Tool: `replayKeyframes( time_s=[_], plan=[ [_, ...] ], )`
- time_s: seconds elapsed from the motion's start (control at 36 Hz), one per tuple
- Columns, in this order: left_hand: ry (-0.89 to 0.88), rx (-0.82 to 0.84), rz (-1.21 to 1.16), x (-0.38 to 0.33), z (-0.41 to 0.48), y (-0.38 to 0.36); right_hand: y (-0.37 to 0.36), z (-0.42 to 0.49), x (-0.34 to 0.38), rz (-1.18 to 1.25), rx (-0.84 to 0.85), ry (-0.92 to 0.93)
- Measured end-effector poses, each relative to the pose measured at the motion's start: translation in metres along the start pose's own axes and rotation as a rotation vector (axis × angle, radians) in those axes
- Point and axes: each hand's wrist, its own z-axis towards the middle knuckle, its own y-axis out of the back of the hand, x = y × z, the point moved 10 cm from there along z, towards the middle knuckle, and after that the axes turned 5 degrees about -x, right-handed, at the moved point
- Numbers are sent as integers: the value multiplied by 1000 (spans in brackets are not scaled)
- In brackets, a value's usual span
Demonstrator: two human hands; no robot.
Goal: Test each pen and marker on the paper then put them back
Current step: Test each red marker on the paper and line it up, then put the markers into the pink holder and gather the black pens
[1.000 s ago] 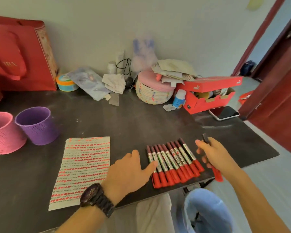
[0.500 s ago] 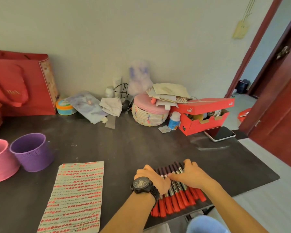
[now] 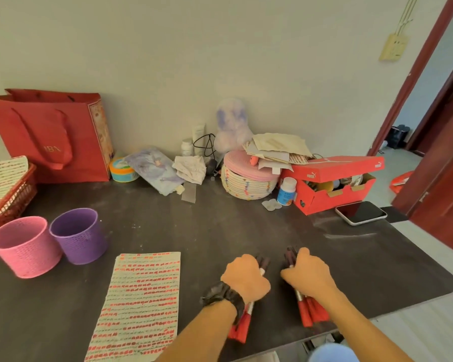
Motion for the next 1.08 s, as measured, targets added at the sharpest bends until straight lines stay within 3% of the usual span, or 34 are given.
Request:
replayKeyframes(
  time_s=[0.11,0.17,0.25,0.33,0.44,0.53,0.72,0.92,1.08],
  plan=[
    [-16,-93,-497,42,-1,83,-24,-13,36,1141,306,-270],
    [-25,-180,-773,74,-9,135,-32,-24,80,1403,447,-307],
    [-35,-420,-978,136,-29,218,-39,-46,158,1591,646,-315],
    [-27,-720,-1137,207,-55,289,-50,-65,238,1666,777,-301],
    [16,-1100,-1236,299,-83,356,-58,-82,347,1725,778,-133],
    [69,-1256,-1326,351,-86,376,-68,-96,419,1770,782,-62],
    [91,-1304,-1448,399,-59,377,-105,-107,509,1758,697,-11],
    [23,-1305,-1420,403,-44,367,-136,-97,537,1690,585,-5],
    [92,-1245,-1323,411,-31,344,-163,-88,534,1447,367,82]
  ],
)
